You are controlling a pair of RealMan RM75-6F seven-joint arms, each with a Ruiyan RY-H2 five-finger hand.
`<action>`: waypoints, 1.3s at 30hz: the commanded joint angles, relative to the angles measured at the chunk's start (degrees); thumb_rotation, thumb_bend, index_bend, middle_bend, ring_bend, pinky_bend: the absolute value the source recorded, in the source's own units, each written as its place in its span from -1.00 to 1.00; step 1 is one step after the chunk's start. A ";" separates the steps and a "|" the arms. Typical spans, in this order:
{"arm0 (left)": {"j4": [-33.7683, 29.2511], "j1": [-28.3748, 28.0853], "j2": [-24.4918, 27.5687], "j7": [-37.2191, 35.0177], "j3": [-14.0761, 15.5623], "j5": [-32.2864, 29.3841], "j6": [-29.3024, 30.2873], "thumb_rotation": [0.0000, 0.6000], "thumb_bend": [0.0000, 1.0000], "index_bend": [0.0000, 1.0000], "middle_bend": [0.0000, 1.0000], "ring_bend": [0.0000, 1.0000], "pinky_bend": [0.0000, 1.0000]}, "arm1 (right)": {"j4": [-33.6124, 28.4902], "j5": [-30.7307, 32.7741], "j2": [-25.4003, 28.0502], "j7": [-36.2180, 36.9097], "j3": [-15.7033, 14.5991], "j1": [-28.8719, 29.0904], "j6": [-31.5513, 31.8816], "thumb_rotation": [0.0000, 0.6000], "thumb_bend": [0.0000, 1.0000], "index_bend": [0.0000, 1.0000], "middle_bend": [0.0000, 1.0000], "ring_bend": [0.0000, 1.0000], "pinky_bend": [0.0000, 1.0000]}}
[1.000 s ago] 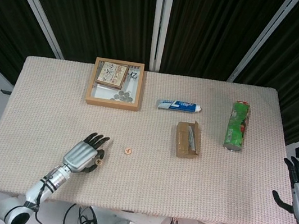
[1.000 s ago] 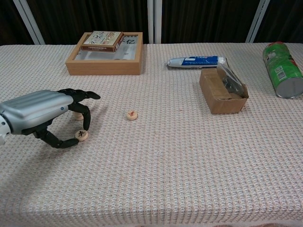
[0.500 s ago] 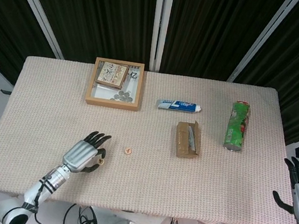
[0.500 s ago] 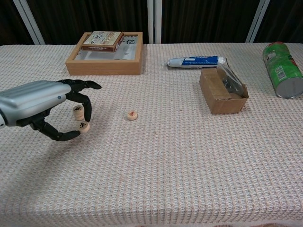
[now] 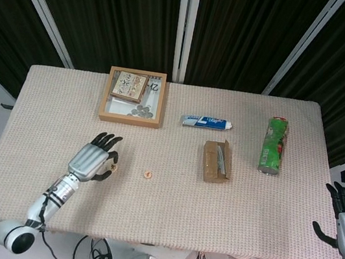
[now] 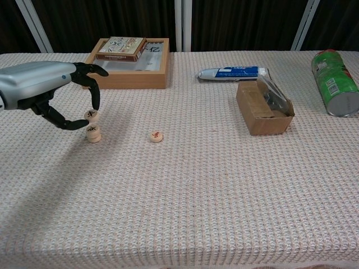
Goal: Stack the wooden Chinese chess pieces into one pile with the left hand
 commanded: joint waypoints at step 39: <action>2.38 -0.39 -1.07 -1.61 1.46 -0.48 0.42 1.00 -0.39 -0.27 -0.89 -1.00 -1.00 | 0.25 0.72 -0.09 -0.74 0.14 0.04 -0.30 1.00 -0.55 -1.00 -1.00 -1.00 -1.00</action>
